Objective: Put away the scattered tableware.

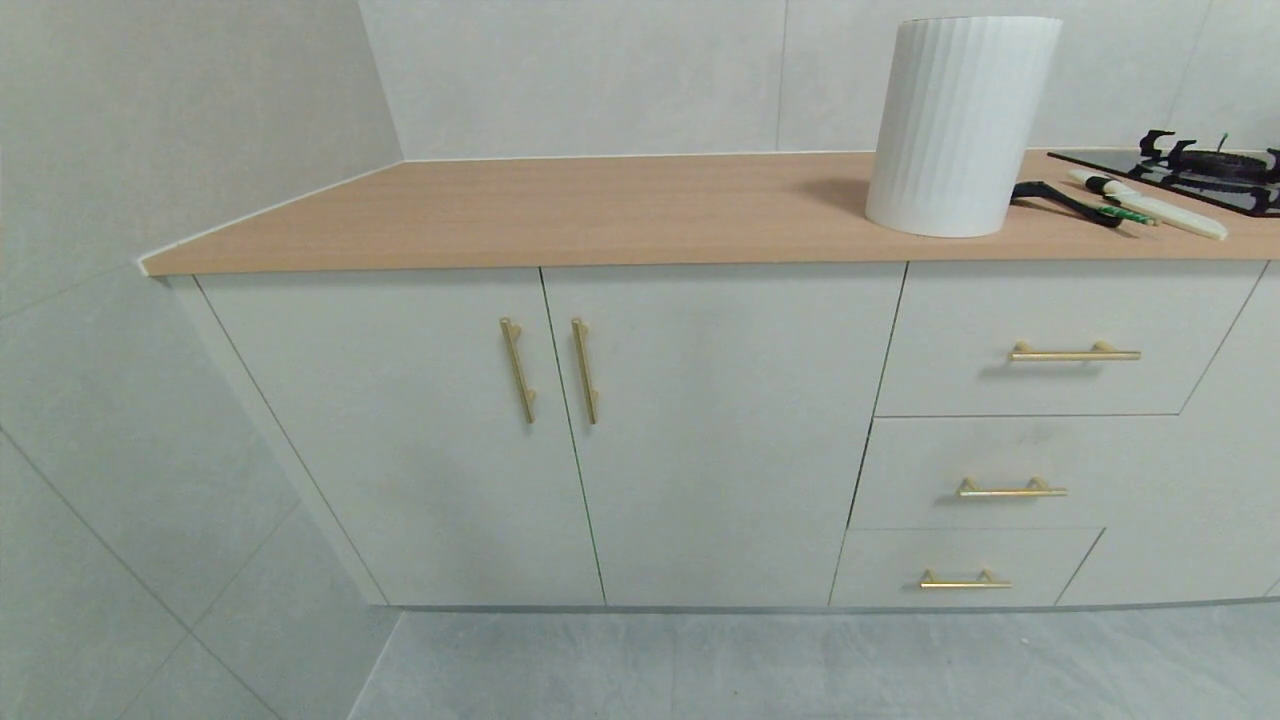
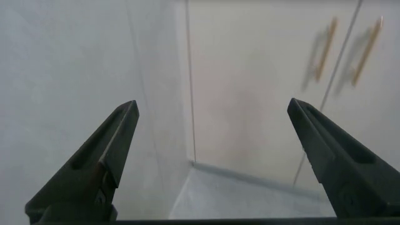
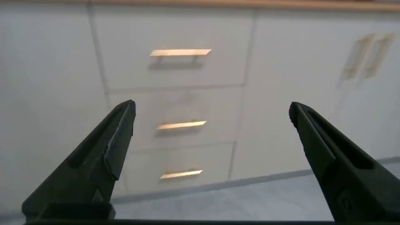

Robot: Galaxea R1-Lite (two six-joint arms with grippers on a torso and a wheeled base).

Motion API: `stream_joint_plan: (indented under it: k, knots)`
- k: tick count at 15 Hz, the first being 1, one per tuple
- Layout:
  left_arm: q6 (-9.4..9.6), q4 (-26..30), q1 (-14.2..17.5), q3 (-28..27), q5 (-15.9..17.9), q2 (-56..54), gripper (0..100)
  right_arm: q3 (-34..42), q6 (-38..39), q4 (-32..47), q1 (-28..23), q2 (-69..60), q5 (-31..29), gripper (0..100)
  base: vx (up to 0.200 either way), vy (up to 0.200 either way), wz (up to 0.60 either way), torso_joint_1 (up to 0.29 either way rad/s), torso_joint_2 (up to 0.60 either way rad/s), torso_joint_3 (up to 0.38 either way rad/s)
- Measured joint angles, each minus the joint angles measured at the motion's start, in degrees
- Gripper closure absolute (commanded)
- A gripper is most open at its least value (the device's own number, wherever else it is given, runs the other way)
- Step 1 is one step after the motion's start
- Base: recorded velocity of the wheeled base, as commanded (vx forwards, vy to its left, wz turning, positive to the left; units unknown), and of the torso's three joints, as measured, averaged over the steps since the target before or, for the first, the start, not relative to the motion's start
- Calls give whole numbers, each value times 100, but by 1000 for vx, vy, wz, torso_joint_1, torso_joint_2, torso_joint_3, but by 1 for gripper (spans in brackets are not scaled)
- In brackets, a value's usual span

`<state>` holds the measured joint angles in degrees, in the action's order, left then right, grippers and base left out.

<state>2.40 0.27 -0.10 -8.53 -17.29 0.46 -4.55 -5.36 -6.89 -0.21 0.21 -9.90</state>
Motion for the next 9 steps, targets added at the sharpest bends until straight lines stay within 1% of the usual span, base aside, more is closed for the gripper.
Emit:
stream_joint_plan:
  k: [1, 2, 3, 5, 6, 7, 8, 9]
  knots:
    - [-11, -133, 7, 258, 29, -24, 0, 234, 140, -26, 2, -13, 233, 0, 0, 0, 0, 0, 0, 0]
    - [-27, -236, 12, 512, 60, -35, 0, 345, 334, 222, 2, -21, 356, 0, 0, 0, 0, 0, 0, 0]
    - [-63, -245, 15, 694, 196, -39, 0, 400, 428, 453, 2, -26, 495, 0, 0, 0, 0, 0, 0, 0]
    - [-126, -236, 15, 809, 785, -46, 0, 422, 393, 566, 2, -26, 939, 0, 0, 0, 0, 0, 0, 0]
    - [-148, -232, 17, 833, 941, -46, 0, 425, 336, 653, 7, -23, 1065, 0, 0, 0, 0, 0, 0, 0]
    - [-178, -166, 20, 840, 1280, -46, 0, 433, 334, 660, 23, -16, 1087, 0, 0, 0, 0, 0, 0, 0]
    - [-197, -60, 15, 846, 1546, -49, 0, 444, 400, 662, 37, -21, 1091, 0, 0, 0, 0, 0, 0, 0]
    - [-208, -45, 15, 848, 1576, -49, 0, 447, 472, 667, 37, -26, 1093, 0, 0, 0, 0, 0, 0, 0]
